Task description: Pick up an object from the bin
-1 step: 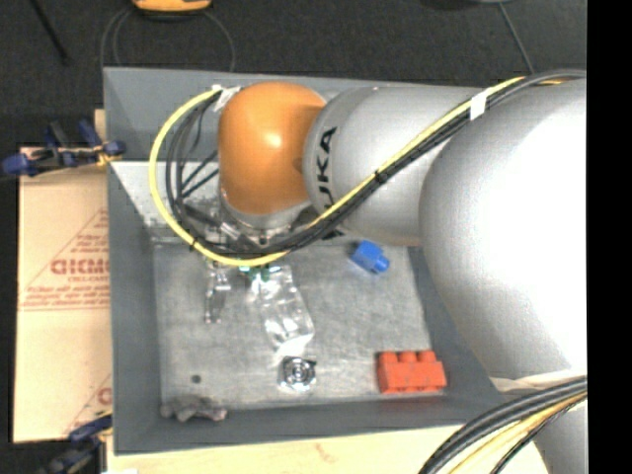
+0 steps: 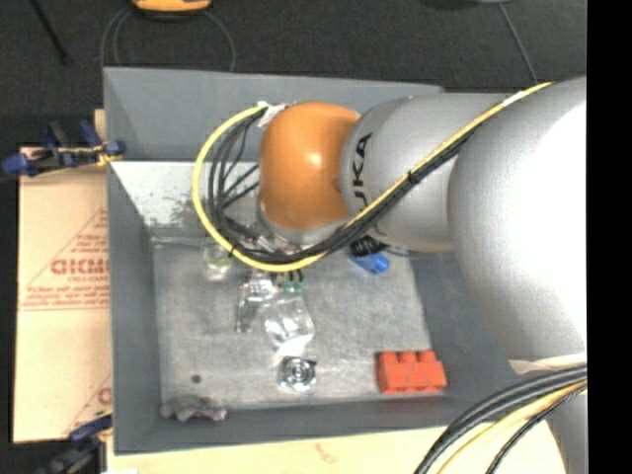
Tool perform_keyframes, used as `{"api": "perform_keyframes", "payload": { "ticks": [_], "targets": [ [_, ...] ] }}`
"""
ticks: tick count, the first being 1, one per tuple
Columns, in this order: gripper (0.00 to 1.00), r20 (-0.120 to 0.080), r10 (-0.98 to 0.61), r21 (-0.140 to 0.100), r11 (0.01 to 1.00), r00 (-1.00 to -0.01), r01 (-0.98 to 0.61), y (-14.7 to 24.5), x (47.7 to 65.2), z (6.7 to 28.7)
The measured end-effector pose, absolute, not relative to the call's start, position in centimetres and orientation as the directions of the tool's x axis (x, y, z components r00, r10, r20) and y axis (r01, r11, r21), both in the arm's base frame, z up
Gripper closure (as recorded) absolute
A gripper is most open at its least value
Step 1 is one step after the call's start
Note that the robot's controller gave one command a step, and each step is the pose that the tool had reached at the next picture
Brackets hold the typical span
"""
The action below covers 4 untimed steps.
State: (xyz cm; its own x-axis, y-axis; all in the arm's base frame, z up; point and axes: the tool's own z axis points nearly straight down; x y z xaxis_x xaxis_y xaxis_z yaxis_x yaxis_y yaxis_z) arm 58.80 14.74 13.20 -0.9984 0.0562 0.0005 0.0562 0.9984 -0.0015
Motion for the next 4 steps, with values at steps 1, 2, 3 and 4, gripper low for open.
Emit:
{"api": "perform_keyframes", "payload": {
  "ticks": [1, 2, 3, 4],
  "targets": [
    [0.00, -0.007, -0.075, 0.003, 0.997, -0.997, -0.075, 9.1, 58.7, 9.4],
    [0.00, -0.006, -0.111, 0.004, 0.994, -0.994, -0.111, 9.0, 60.1, 7.6],
    [0.00, -0.006, -0.179, -0.001, 0.984, -0.984, -0.179, 6.7, 60.0, 9.1],
    [0.00, -0.012, -0.219, 0.004, 0.976, -0.976, -0.219, 4.1, 61.6, 7.6]
  ]
}}
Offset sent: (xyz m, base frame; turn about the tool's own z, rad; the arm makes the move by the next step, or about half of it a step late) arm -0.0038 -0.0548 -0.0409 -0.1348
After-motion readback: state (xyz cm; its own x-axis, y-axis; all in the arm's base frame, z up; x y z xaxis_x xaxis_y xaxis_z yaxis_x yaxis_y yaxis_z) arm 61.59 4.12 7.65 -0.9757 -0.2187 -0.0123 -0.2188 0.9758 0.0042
